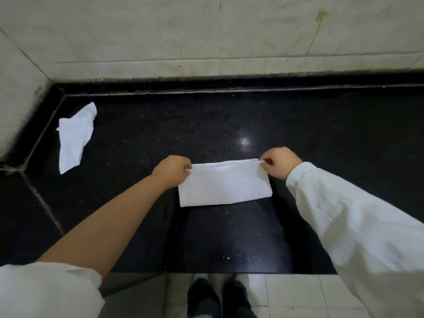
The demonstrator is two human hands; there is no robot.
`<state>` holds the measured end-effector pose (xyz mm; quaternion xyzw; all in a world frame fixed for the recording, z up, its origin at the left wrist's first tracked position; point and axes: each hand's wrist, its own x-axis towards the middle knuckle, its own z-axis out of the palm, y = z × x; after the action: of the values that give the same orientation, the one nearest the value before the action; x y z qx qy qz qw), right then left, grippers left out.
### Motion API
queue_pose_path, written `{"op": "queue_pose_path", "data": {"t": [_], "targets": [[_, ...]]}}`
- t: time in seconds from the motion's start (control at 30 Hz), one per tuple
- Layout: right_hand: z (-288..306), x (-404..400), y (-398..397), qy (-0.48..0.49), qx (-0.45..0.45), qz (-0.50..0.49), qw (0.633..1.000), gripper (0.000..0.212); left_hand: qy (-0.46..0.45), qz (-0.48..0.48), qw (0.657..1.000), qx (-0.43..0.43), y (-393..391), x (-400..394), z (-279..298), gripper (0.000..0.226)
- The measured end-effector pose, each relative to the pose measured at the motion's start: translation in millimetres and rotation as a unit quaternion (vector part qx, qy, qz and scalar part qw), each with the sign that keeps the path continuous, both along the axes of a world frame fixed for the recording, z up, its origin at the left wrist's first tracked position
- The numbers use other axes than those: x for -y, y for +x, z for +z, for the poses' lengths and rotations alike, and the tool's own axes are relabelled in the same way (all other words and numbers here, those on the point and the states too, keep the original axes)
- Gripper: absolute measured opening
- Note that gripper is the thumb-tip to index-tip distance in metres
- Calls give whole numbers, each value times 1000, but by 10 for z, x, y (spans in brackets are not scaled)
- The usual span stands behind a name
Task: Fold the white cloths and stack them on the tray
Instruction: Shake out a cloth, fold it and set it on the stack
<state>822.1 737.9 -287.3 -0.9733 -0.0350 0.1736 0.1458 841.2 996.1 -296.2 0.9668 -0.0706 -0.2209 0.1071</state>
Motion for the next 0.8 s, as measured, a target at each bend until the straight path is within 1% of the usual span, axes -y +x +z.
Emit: {"op": "queue_pose_path", "data": {"t": [0.1,0.17,0.27,0.33,0.43,0.5,0.57,0.63,0.7,0.73,0.77,0.8], "targets": [[-118,-109,110,-8,28,-38,999,30,-9,26,999,26,152,3,-68,23],[-215,-151,162,-22,21,-51,998,31,-10,17,999,27,216,-4,-143,25],[-294,-157,214,-11,3,-94,996,31,-9,8,1000,25,262,-43,-271,25],[-318,-151,224,-11,-12,-105,994,30,-10,5,1000,27,253,-66,-324,25],[-329,-120,269,23,3,-120,993,29,-23,-13,998,57,259,-96,-371,25],[-295,-85,294,83,7,-150,985,25,-34,-26,996,72,260,-132,-399,26],[-241,-60,298,144,-39,-168,974,20,-40,-35,996,73,255,-168,-413,26],[-210,-41,275,190,-127,-184,956,18,-48,-40,996,68,254,-192,-426,26],[-208,-22,258,213,-210,-210,931,22,-60,-39,995,69,271,-200,-435,26],[-222,-24,251,208,-233,-219,924,22,-64,-39,995,70,279,-201,-440,25],[-234,-39,247,192,-231,-223,927,21,-65,-41,994,72,288,-195,-445,25],[-253,-56,249,160,-203,-218,941,20,-64,-45,994,74,293,-190,-451,25]]}}
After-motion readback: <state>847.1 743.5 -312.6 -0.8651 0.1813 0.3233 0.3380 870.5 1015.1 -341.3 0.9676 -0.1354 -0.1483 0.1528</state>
